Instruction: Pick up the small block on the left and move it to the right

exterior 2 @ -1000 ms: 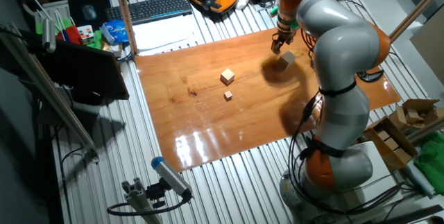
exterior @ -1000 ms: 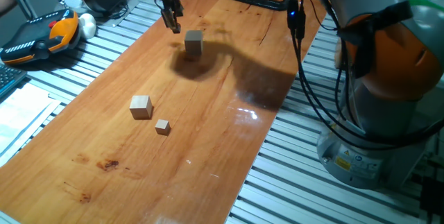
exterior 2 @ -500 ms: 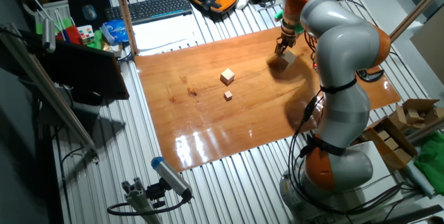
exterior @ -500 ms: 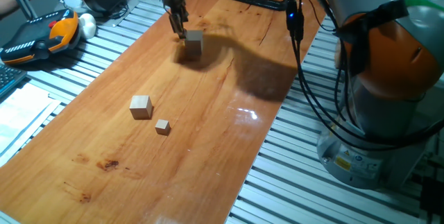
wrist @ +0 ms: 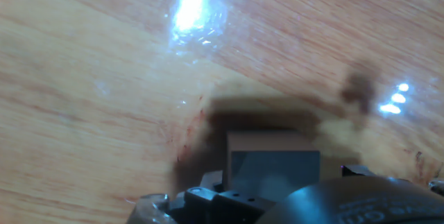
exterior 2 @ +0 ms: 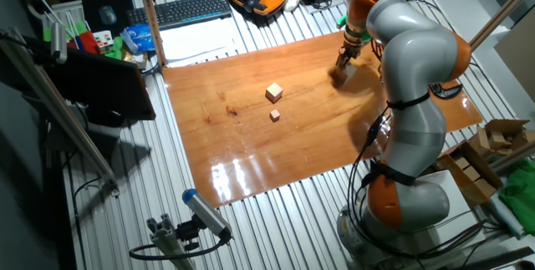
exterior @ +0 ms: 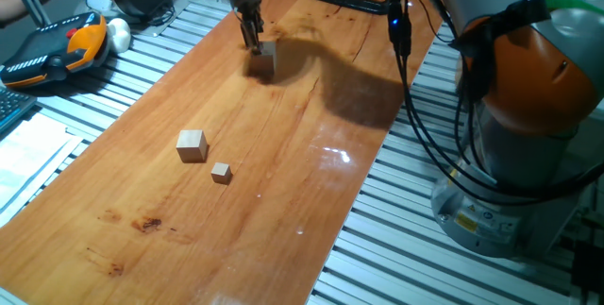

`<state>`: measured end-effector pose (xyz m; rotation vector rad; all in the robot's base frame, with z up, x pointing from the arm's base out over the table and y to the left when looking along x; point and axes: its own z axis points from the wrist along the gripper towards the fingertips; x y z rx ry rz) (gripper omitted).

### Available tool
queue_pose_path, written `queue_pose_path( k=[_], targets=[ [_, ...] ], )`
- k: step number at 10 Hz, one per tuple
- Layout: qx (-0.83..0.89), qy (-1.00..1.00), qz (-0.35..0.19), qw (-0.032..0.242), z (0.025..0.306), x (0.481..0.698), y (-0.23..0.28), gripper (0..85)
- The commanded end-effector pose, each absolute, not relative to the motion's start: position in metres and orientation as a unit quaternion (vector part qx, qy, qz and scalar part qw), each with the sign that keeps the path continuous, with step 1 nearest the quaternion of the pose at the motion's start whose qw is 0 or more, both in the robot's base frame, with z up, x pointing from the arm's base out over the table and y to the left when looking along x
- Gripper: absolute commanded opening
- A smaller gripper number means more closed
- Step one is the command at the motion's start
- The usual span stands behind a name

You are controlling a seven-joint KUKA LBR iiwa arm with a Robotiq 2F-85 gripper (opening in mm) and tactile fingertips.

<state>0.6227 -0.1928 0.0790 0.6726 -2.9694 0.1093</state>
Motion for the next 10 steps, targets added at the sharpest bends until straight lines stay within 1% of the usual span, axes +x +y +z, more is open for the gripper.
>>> queue_pose_path(
  k=[1,7,8,9,10],
  targets=[
    [0.220,-0.974,0.035,0.047,0.077,0.621,-0.192,83.7],
    [0.217,-0.975,0.032,0.034,0.064,0.613,-0.197,83.3],
    [0.218,-0.975,0.027,0.031,0.062,0.612,-0.196,79.0],
    [0.219,-0.975,0.029,0.028,0.061,0.612,-0.196,69.3],
    [0.221,-0.974,0.029,0.026,0.060,0.612,-0.196,62.0]
  ],
)
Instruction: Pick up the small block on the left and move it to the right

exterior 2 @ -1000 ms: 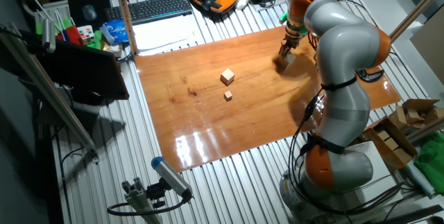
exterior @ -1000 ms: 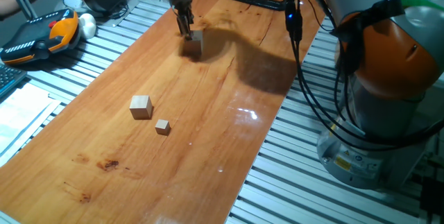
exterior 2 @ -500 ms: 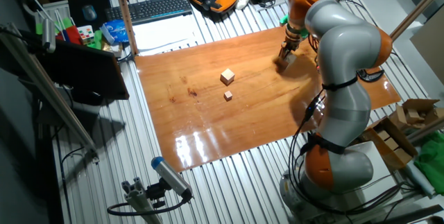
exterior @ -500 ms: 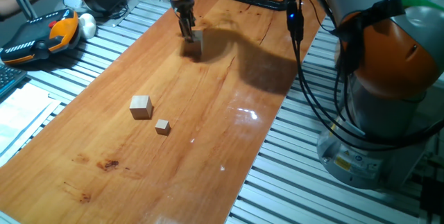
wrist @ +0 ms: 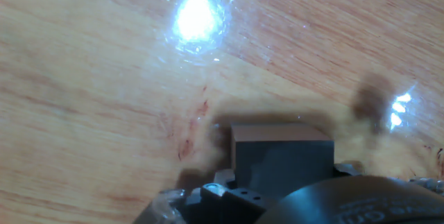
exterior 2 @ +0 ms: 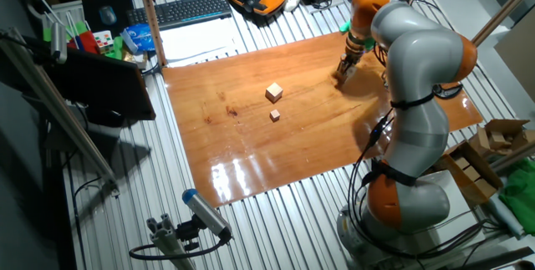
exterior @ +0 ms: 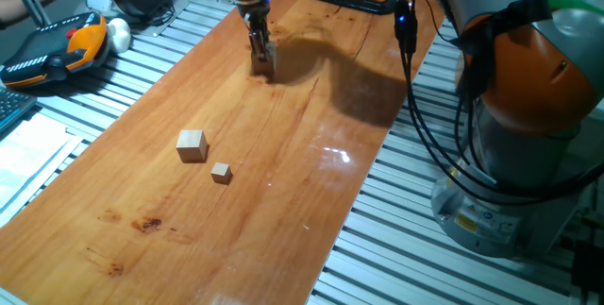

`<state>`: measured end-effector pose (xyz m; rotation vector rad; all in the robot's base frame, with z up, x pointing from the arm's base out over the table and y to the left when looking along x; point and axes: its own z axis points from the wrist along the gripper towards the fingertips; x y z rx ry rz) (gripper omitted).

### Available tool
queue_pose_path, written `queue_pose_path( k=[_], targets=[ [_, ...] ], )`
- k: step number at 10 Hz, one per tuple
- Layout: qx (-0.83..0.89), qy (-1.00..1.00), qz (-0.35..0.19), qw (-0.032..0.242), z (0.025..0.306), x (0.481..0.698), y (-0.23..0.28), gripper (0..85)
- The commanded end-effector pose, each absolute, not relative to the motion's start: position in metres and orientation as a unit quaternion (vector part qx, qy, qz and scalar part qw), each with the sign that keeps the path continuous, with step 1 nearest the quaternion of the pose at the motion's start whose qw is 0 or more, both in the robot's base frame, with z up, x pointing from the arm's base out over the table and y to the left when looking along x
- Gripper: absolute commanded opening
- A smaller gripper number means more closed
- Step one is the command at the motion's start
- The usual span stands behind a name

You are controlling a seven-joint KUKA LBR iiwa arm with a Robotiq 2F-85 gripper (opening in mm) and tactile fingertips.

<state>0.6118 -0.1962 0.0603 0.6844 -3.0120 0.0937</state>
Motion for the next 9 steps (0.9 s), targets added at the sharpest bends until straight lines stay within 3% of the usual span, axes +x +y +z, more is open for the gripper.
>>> queue_pose_path(
  k=[1,3,4,5,6,9],
  targets=[
    [0.222,-0.974,0.030,0.023,0.058,0.611,-0.195,57.3],
    [0.222,-0.975,0.026,0.020,0.063,0.613,-0.187,41.7],
    [0.219,-0.975,0.018,0.026,0.072,0.616,-0.180,29.0],
    [0.211,-0.977,0.009,0.033,0.086,0.619,-0.167,10.7],
    [0.197,-0.980,0.006,0.032,0.099,0.617,-0.150,0.7],
    [0.109,-0.993,0.024,0.031,0.133,0.586,-0.081,0.7]
  ],
)
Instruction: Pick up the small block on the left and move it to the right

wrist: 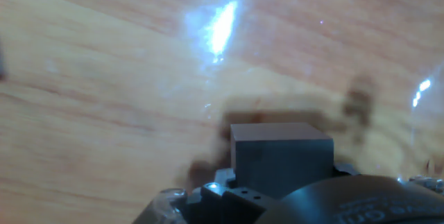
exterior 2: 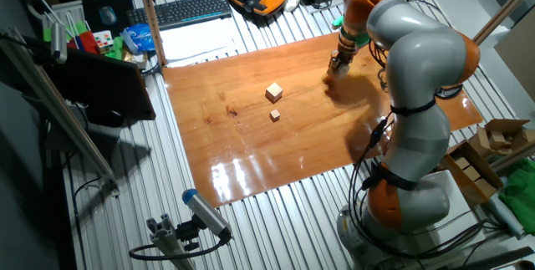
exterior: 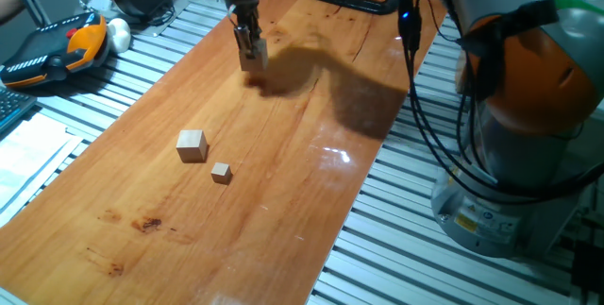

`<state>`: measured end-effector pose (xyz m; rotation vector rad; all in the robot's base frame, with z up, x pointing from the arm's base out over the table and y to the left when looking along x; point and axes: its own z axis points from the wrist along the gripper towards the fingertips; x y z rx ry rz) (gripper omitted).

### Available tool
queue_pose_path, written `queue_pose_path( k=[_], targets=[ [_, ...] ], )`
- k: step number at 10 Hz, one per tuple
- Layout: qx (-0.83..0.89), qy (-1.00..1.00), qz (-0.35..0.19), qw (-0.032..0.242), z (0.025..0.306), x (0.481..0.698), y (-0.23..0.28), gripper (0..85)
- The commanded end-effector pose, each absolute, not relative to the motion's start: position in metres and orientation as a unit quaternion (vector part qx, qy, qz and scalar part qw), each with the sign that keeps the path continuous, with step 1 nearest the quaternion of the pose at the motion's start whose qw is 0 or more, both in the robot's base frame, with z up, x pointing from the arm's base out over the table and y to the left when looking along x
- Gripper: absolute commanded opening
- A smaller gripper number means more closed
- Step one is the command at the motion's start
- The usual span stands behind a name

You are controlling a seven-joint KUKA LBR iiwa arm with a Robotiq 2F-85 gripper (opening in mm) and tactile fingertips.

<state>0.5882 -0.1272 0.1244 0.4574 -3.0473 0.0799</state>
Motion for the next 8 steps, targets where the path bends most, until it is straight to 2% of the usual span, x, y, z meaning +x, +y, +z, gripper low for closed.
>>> queue_pose_path(
  k=[1,6,8],
  targets=[
    [0.079,-0.996,0.025,0.030,0.142,0.576,-0.058,0.7],
    [-0.046,-0.998,0.031,0.031,0.171,0.555,0.031,0.7],
    [-0.069,-0.997,0.030,0.026,0.169,0.552,0.040,0.7]
  ],
)
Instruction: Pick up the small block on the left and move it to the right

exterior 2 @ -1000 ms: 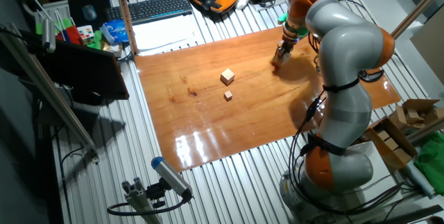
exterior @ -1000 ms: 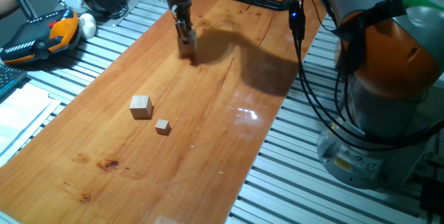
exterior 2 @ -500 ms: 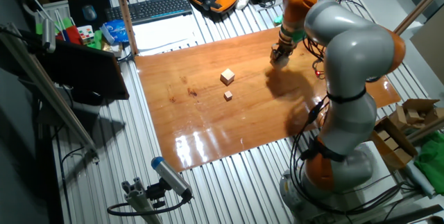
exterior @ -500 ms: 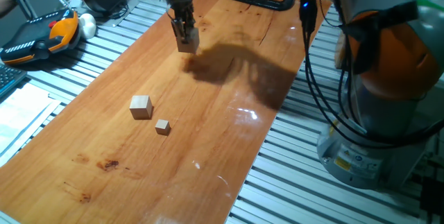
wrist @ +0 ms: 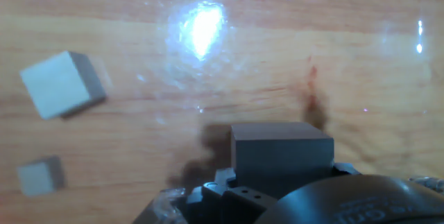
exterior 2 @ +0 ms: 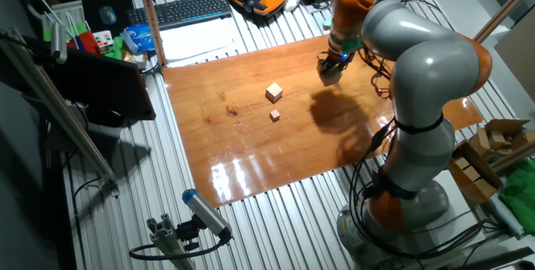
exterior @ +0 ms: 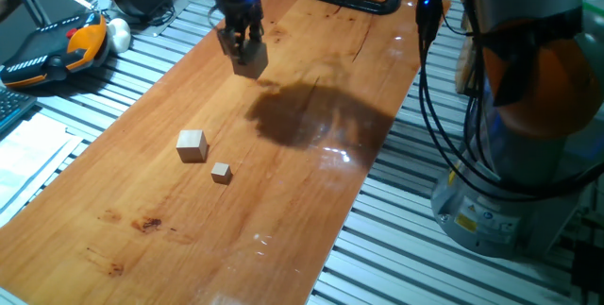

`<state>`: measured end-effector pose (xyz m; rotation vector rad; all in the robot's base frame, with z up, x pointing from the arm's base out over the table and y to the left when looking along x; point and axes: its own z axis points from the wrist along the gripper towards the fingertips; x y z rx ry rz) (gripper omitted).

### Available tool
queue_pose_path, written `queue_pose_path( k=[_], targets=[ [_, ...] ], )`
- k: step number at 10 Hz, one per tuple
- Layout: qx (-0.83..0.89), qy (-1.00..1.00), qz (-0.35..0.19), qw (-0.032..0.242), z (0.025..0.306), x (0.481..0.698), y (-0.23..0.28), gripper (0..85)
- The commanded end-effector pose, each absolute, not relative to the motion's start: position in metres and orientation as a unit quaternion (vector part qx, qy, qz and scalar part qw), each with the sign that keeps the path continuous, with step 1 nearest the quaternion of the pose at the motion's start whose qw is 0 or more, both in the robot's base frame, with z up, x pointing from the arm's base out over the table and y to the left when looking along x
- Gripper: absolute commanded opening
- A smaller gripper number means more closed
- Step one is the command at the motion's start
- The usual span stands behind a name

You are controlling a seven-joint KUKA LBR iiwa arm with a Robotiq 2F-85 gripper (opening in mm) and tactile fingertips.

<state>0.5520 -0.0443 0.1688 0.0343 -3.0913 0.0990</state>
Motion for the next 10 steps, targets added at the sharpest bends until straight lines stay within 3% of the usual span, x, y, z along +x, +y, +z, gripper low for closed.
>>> queue_pose_path(
  k=[1,7,10],
  targets=[
    [-0.076,-0.996,0.027,0.029,0.1682,0.5520,0.0405,0.7],
    [-0.093,-0.994,0.040,0.029,0.1670,0.5469,0.0425,0.7],
    [-0.077,-0.994,0.056,0.045,0.1670,0.5469,0.0425,0.7]
  ],
)
